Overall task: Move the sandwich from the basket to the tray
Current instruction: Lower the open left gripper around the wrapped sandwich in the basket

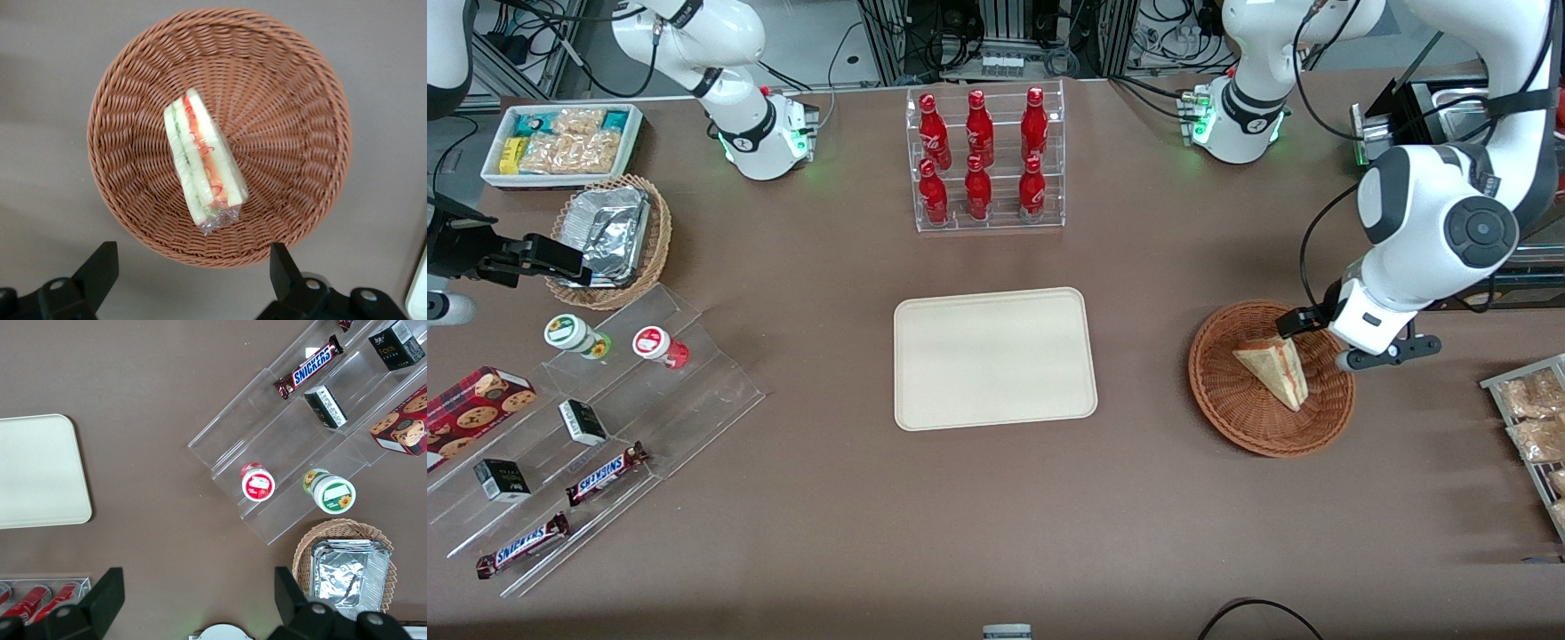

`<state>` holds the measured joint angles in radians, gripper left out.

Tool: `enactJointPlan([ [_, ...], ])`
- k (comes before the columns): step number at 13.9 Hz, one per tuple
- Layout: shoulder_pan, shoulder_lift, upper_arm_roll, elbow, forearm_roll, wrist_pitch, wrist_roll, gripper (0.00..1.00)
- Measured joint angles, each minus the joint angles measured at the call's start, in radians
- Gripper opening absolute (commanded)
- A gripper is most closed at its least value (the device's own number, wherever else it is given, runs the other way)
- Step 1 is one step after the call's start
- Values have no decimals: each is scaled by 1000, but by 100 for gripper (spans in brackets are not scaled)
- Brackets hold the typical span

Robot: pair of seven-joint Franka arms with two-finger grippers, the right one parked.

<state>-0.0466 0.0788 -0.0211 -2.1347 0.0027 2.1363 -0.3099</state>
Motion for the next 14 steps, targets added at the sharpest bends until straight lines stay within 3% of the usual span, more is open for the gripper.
enactJointPlan([
  [7, -4, 15, -3, -40, -3, 101, -310, 100],
  [14, -7, 123, -4, -46, -5, 205, -354, 100],
])
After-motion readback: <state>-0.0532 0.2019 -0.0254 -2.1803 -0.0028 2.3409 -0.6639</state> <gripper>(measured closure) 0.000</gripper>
